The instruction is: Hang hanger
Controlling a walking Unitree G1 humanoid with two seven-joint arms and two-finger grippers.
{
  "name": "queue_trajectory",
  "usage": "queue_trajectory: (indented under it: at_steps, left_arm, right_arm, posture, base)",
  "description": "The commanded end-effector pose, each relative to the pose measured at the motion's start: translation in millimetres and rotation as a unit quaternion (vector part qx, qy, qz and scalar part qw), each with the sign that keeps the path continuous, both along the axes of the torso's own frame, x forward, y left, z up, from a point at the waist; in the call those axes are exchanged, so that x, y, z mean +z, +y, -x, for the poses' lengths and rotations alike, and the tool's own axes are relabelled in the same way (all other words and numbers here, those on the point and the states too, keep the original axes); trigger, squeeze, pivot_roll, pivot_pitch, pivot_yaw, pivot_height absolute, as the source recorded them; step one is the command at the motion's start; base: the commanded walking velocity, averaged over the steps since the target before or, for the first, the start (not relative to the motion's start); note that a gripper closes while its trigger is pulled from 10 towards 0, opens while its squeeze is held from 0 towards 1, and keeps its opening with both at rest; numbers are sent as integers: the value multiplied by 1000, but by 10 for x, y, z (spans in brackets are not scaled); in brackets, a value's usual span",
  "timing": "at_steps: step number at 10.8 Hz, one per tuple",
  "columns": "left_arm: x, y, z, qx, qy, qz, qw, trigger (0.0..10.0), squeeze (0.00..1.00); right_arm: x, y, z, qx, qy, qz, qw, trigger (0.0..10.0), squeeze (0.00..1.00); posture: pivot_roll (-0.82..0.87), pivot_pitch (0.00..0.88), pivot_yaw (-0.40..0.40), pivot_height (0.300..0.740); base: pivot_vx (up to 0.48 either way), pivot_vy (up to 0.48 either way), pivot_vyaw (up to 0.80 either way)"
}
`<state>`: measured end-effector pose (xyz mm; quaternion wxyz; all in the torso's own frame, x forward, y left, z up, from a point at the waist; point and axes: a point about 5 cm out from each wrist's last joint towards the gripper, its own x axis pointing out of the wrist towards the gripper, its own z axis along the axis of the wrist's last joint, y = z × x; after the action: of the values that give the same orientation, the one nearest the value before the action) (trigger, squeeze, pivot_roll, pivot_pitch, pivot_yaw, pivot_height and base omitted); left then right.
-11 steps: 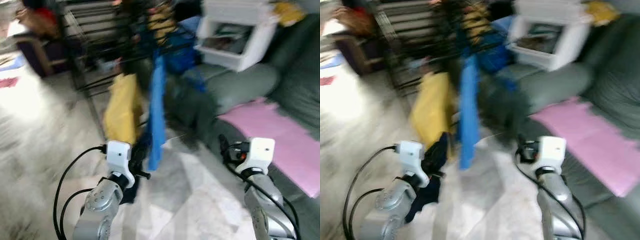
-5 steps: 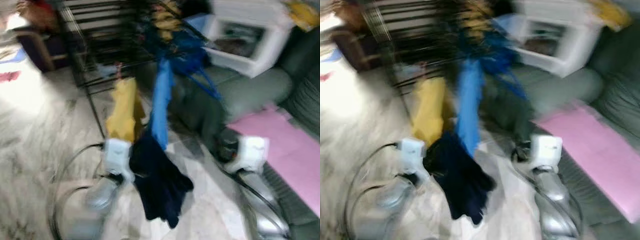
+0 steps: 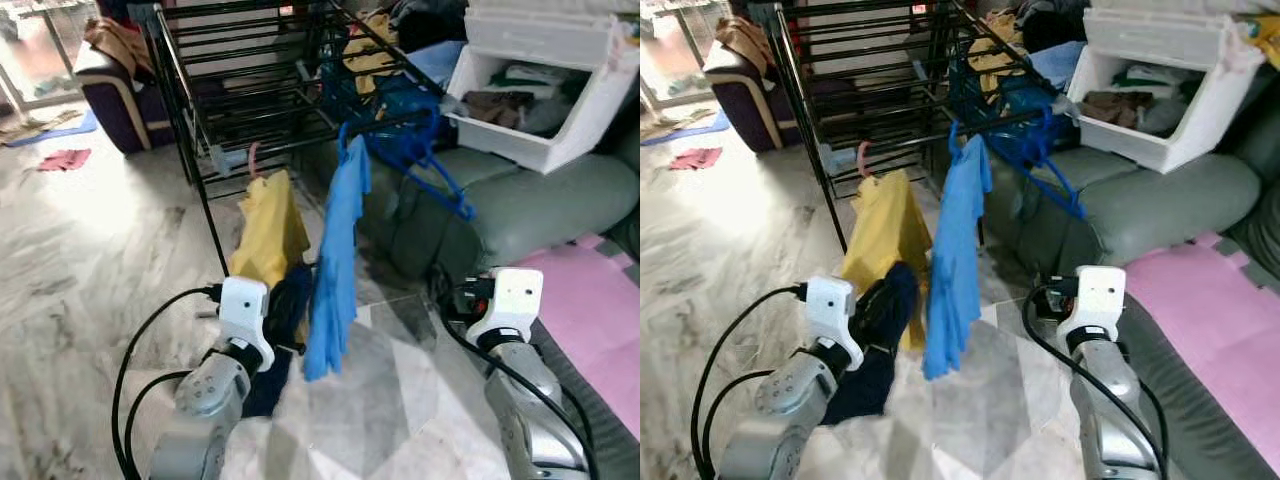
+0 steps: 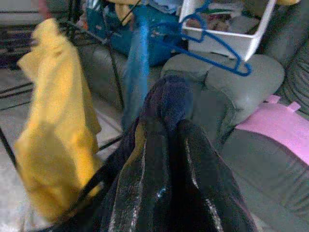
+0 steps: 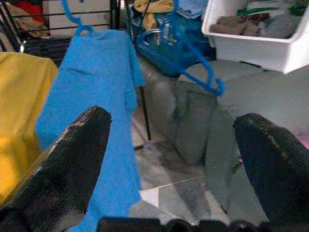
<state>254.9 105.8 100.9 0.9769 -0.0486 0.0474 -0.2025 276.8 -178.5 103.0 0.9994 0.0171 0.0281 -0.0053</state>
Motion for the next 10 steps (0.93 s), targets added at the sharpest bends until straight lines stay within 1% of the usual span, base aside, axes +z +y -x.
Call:
queue_trajectory:
  at_steps: [1,3,4,6,10]
  left_arm:
    - [53,42,-18,10,-13,-5,1000,10000,0]
    - [49,36,-21,10,-13,-6,1000,10000,0]
    - [62,41,-24,12,-20,-13,1000,10000,0]
    - [56,42,-31,12,-19,-15,1000,10000,0]
    - [45,47,-30,17,-18,-21,999,10000,0]
  right_arm:
    - [21,64,-32,9,-4,1,1000,10000,0]
    - [24,69,-46,11,-5,3,1000,10000,0]
    - [24,76,-52,13,-6,5,1000,10000,0]
    - [26,83,-73,12,-8,12,1000,10000,0]
    - [4,104,-83,17,-7,11,1000,10000,0]
  posture:
    - [0,86,-35,740]
    - [2,83,-40,740]
    - [3,81,-41,740]
    - [7,73,-41,740]
    - [8,81,-41,740]
  base:
    - [405,0,0]
    - [450,0,0]
    - [424,0,0]
    - [411,-244,0]
    - [441,0,0]
